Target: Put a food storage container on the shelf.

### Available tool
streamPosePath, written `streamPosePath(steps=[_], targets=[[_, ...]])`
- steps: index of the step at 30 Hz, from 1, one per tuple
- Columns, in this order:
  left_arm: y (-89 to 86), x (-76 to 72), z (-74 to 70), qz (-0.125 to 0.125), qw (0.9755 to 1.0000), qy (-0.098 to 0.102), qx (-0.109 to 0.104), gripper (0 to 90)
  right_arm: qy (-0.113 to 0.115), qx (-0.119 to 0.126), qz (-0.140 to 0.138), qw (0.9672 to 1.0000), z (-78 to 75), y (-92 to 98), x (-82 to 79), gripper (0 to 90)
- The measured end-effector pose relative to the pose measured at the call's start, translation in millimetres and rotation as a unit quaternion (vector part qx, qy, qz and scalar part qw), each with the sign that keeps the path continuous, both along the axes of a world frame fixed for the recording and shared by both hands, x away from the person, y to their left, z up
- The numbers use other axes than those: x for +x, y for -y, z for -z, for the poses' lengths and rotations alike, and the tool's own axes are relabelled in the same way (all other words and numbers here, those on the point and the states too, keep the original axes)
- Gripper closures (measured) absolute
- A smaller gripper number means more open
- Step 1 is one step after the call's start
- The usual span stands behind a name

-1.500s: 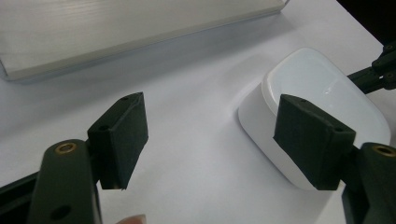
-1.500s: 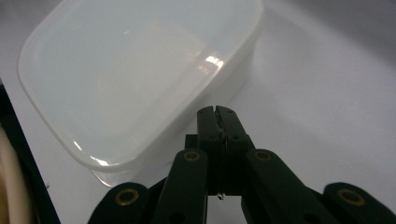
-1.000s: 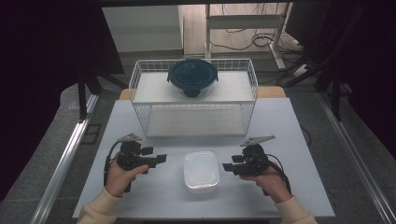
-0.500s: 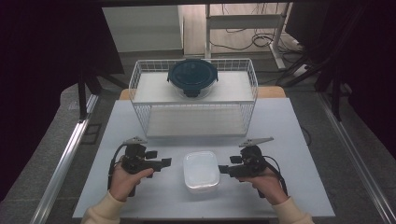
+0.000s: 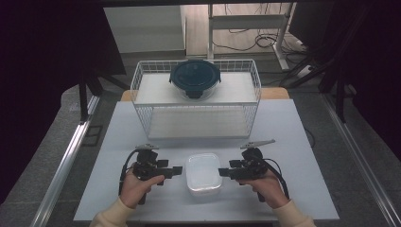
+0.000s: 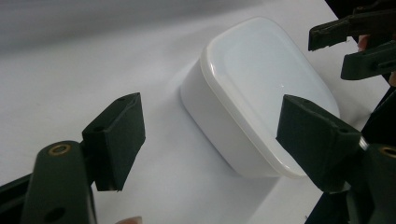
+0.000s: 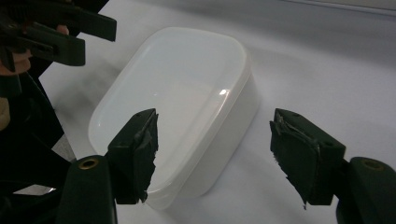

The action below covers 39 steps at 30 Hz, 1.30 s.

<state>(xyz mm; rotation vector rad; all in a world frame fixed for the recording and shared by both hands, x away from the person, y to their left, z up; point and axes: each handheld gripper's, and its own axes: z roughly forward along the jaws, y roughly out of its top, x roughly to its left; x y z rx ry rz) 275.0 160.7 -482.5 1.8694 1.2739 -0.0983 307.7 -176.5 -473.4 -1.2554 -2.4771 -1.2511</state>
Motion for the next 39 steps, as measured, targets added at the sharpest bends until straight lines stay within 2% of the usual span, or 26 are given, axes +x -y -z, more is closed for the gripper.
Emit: streamPosePath(steps=[9,13,20,21,23,26,30,37,39], targets=[[9.7,2.7,9.6,-0.007,0.9986,-0.032,-0.042,25.3,-0.032,0.027,0.003,0.9991,7.6,-5.7,6.3,38.0],[15.3,5.6,15.9,-0.005,0.9973,-0.05,-0.054,27.0,-0.039,0.03,0.004,0.9988,9.7,-7.3,7.4,39.8],[21.2,8.8,20.7,-0.003,0.9955,-0.065,-0.068,34.9,-0.056,0.037,0.004,0.9978,15.2,-11.3,9.4,42.5],[22.0,8.9,21.7,0.001,0.995,-0.068,-0.073,35.8,-0.06,0.038,0.004,0.9975,16.4,-12.1,9.6,43.1],[22.2,9.5,25.3,0.002,0.9921,-0.083,-0.094,38.3,-0.066,0.04,0.005,0.997,18.7,-13.5,10.2,45.2],[22.0,10.6,31.4,0.002,0.9883,-0.104,-0.112,43.9,-0.077,0.045,0.01,0.996,21.5,-13.1,10.7,49.6],[22.3,9.3,30.6,-0.002,0.9891,-0.101,-0.107,49.0,-0.088,0.062,0.025,0.9938,21.2,-7.6,11.5,60.9],[18.1,5.3,26.3,-0.01,0.9893,-0.087,-0.117,63.5,-0.125,0.092,0.039,0.9871,22.6,2.1,11.5,67.8],[17.2,4.2,25.2,-0.011,0.9892,-0.084,-0.12,65.7,-0.128,0.1,0.039,0.986,21.9,3.7,10.3,69.1]])
